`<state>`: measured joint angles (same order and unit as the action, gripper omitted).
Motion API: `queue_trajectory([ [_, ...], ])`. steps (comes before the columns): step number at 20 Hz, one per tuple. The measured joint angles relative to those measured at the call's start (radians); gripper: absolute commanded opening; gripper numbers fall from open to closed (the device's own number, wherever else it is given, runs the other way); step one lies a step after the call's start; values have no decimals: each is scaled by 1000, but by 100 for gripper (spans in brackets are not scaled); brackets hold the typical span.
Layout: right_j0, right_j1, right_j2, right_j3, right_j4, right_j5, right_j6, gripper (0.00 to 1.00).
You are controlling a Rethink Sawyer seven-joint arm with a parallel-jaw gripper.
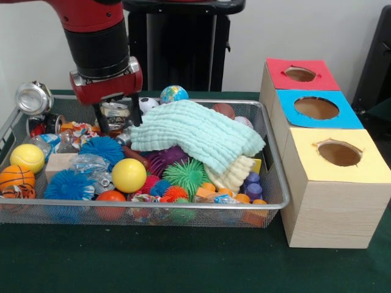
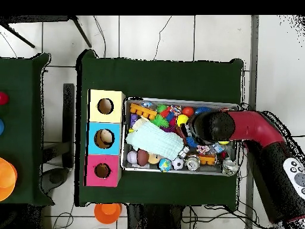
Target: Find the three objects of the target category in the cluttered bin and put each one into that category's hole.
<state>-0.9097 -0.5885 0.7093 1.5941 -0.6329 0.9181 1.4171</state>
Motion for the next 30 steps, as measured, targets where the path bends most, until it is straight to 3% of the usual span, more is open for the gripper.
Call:
queue_trajectory([
  [9, -53, -6, 33, 1, -4, 0, 0, 100],
  [18, -55, 20, 33, 1, -62, 0, 0, 100],
  [30, -59, 56, 33, 1, -75, 0, 0, 100],
])
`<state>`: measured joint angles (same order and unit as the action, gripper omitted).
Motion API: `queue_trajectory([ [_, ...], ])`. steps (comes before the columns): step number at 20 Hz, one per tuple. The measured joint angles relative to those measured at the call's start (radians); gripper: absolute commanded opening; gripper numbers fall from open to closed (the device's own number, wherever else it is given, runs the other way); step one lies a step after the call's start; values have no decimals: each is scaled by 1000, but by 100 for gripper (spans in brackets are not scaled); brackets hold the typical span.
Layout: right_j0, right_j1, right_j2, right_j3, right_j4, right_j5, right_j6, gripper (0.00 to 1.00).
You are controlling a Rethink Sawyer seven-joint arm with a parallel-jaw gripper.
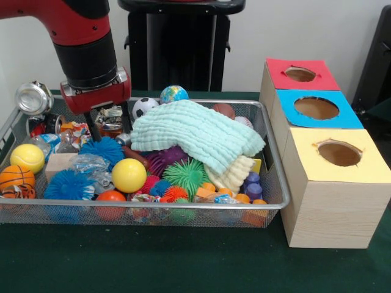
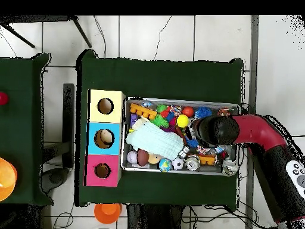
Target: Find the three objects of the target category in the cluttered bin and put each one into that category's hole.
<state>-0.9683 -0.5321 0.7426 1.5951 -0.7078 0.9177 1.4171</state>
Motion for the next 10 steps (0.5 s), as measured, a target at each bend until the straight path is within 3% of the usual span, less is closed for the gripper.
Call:
queue_trajectory([
  [10, 0, -12, 0, 13, -3, -24, 0, 100],
])
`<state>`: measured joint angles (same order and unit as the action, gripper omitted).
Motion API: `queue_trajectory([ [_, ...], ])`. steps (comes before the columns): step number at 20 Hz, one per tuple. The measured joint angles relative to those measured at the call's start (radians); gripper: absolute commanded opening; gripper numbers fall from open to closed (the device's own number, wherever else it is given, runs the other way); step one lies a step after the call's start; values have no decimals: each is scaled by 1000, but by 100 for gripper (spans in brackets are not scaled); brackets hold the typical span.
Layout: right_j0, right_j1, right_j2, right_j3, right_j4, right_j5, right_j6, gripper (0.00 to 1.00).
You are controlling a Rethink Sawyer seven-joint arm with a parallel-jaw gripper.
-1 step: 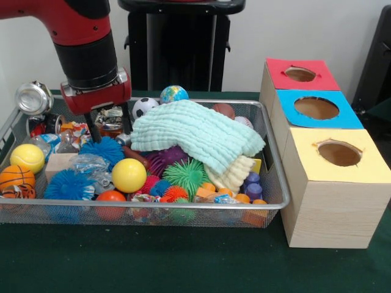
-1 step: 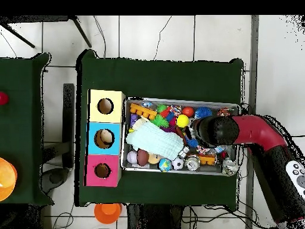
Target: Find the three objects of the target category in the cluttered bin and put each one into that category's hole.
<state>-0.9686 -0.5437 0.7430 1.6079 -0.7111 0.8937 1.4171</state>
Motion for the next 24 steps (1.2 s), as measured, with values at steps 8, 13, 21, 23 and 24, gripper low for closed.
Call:
queue_trajectory([
  [8, -1, -119, 22, 98, 0, -7, 0, 100],
  [13, 15, -178, 23, 121, -1, -9, 0, 100],
  [21, 10, -201, 37, 119, -9, -81, 0, 100],
  [23, 8, -200, 37, 118, -16, -94, 0, 100],
  [24, 6, -199, 37, 116, -26, -107, 0, 100],
])
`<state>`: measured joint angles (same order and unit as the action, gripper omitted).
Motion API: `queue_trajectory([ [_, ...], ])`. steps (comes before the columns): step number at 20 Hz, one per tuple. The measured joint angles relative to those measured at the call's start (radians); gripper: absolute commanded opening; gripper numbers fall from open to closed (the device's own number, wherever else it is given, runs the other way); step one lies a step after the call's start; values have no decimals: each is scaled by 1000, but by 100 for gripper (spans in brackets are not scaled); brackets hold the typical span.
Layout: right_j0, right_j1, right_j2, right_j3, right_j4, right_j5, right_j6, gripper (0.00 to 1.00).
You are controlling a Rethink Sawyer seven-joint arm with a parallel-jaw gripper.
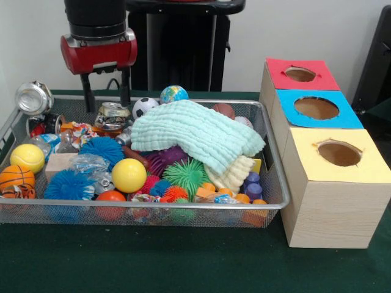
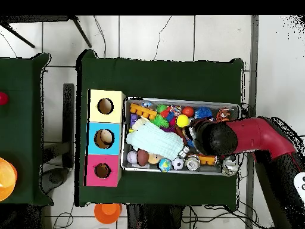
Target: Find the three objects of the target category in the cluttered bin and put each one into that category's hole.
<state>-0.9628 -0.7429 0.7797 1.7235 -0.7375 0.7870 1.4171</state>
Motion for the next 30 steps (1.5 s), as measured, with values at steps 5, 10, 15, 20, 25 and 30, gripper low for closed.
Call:
queue_trajectory([
  [5, -13, 22, 0, -28, -76, -72, 0, 100],
  [10, -14, 43, 0, -57, -132, -101, 0, 100],
  [15, -11, 67, -1, -106, -193, -103, 0, 100],
  [20, -8, 90, -1, -141, -219, -103, 0, 100],
  [25, 7, 109, -6, -171, -257, -103, 0, 100],
  [30, 23, 138, -11, -203, -296, -103, 0, 100],
])
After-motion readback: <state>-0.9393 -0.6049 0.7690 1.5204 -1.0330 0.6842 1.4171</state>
